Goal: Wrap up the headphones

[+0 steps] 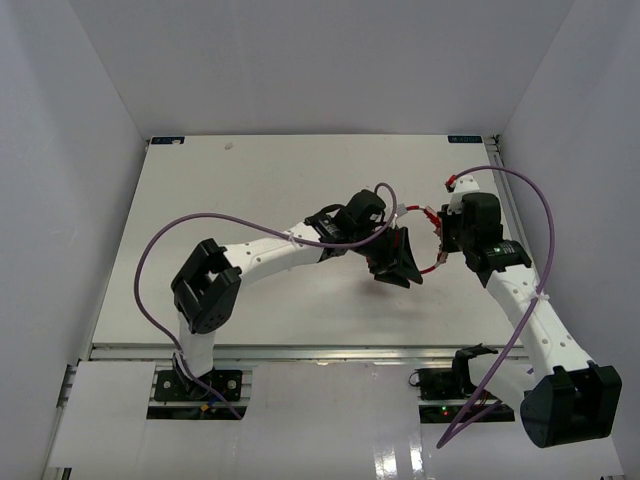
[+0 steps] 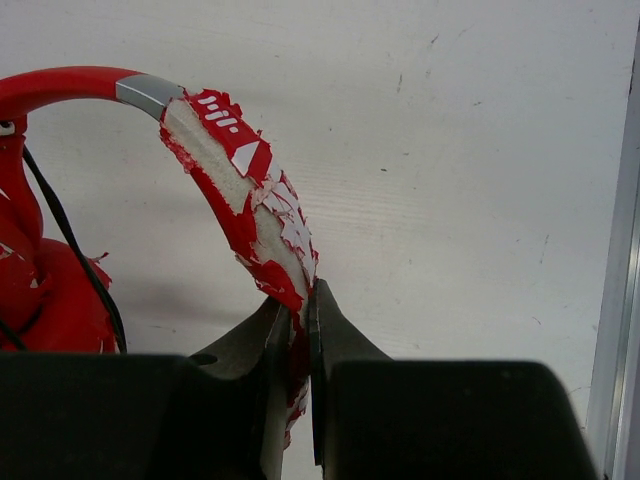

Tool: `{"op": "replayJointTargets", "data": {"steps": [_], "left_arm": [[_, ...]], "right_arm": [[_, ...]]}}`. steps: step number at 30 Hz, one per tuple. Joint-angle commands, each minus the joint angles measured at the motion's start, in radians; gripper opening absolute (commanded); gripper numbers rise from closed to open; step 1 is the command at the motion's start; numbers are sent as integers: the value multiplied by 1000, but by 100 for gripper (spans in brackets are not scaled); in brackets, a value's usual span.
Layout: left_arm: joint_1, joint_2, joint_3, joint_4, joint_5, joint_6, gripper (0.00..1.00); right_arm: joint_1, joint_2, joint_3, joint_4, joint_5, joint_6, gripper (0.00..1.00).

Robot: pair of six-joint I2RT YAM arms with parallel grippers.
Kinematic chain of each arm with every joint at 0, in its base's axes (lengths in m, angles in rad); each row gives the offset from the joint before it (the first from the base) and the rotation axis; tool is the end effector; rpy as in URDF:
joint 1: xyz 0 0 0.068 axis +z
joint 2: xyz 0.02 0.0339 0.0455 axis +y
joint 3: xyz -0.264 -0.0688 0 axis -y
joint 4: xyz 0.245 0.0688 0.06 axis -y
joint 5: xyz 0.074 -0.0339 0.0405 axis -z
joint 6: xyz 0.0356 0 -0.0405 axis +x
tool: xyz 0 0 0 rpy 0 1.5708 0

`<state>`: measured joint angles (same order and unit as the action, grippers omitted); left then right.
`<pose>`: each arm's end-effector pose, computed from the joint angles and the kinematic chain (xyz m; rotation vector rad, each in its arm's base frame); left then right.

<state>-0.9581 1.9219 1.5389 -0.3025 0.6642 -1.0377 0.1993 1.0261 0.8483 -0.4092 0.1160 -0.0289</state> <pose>0.2348 -0.3721 0.2609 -0.3258 -2.6518 1.5432 0.2224 0.0407 0.2944 -0.1785 2.1460 -0.0264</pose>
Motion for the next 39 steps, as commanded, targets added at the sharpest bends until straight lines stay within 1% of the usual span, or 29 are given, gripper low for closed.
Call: {"op": "replayJointTargets", "data": {"steps": [1, 5, 10, 16, 19, 22, 25, 28, 31, 35, 39], "left_arm": [[-14, -189, -102, -37, -39, 50, 56], [-19, -319, -198, -108, -107, 120, 63], [-19, -472, -287, -156, -165, 180, 65], [-10, -600, -365, -217, -254, 244, 66], [5, -669, -409, -237, -313, 283, 68], [33, -739, -489, -242, -380, 321, 70], [45, -792, -555, -241, -474, 378, 73], [48, -847, -620, -228, -560, 472, 76], [48, -917, -700, -172, -622, 552, 80], [48, -1010, -800, -69, -649, 603, 82], [48, -1109, -866, -57, -658, 617, 84]], "right_arm": [[-15, -9, 73, 124, -45, 63, 8], [-24, 19, 76, 136, -57, 74, 8], [-27, 65, 51, 192, -70, 81, 8], [-29, 165, 17, 271, -94, 87, 8], [-29, 218, 11, 308, -100, 89, 8], [-29, 265, 11, 342, -106, 93, 8], [-29, 314, 12, 363, -107, 96, 8], [-29, 357, 18, 372, -107, 98, 8], [-29, 392, 25, 374, -142, 97, 8], [-29, 443, 41, 367, -151, 92, 8], [-31, 484, 64, 357, -169, 89, 9]]}}
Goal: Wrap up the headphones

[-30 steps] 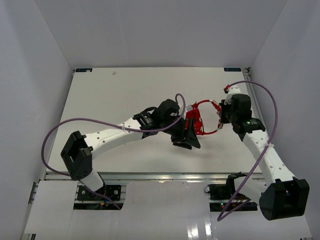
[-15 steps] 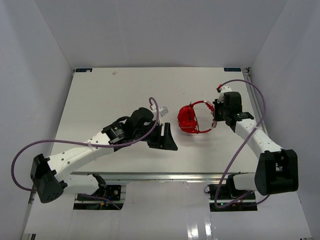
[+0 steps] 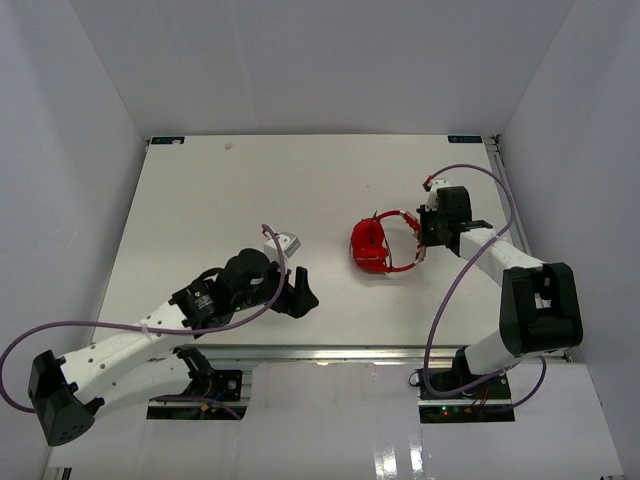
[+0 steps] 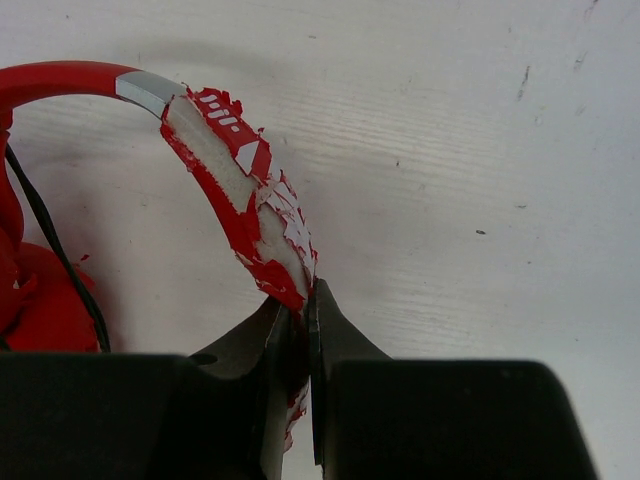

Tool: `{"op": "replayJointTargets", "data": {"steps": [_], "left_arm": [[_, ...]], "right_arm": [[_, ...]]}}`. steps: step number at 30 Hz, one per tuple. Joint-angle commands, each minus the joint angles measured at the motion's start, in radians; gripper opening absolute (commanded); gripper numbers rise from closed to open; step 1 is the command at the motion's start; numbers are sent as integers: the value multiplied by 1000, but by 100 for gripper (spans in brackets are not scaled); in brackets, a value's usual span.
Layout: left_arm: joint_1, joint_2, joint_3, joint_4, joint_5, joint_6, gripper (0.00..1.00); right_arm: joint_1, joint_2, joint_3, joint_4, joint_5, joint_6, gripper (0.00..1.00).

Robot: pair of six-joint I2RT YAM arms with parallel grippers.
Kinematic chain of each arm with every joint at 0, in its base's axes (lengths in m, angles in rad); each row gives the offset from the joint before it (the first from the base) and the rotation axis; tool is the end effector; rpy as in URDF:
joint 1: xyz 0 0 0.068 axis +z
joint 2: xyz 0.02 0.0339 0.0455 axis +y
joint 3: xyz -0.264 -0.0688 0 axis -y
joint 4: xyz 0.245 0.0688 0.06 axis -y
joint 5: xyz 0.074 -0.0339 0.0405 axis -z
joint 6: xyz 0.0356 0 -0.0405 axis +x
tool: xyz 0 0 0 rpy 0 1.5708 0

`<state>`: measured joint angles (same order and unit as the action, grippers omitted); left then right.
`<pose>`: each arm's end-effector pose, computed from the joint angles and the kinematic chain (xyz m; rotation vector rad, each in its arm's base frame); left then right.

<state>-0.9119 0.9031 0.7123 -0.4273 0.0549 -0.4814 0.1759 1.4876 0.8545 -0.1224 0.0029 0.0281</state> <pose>0.1195 -0.1575 0.2698 0.5269 2.2563 -0.8158 0.3061 0.0543 0.2049 -0.1705 2.3221 0.0990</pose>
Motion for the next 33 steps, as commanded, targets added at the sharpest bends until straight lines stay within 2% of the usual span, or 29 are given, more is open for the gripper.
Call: {"op": "replayJointTargets", "data": {"steps": [1, 3, 5, 6, 8, 9, 12, 17, 20, 22, 27, 33], "left_arm": [[2, -108, -48, 62, -67, 62, 85], [2, -142, -59, 49, -76, 60, 85], [2, -186, -77, 41, -73, 51, 86], [2, -197, -82, 41, -68, 43, 88], [2, -228, -98, 42, -58, 22, 91], [2, -238, -103, 42, -57, 17, 92], [2, -268, -109, 43, -56, 1, 98], [2, -312, -95, 43, -56, -20, 98], [2, -333, -93, 50, -56, -37, 98], [2, -351, -100, 64, -14, -53, 98], [2, -424, -109, 92, 16, -89, 98], [2, -505, -123, 86, 20, -124, 98]], "right_arm": [[-7, 33, 62, 68, -60, 29, 10], [-9, 54, 73, 57, -62, 26, 18], [-18, 68, 84, 47, -67, 20, 30], [-28, 68, 86, 44, -72, 21, 40], [-40, 55, 87, 35, -86, 21, 48], [-58, 46, 89, 29, -97, 21, 56], [-91, 5, 89, -5, -132, 15, 66], [-107, -172, 86, -105, -174, -112, 81], [-107, -297, 81, -195, -227, -220, 97], [-106, -409, 61, -242, -239, -250, 90], [-107, -675, 26, -330, -200, -254, 90], [-107, -863, -31, -324, -151, -252, 90]]}}
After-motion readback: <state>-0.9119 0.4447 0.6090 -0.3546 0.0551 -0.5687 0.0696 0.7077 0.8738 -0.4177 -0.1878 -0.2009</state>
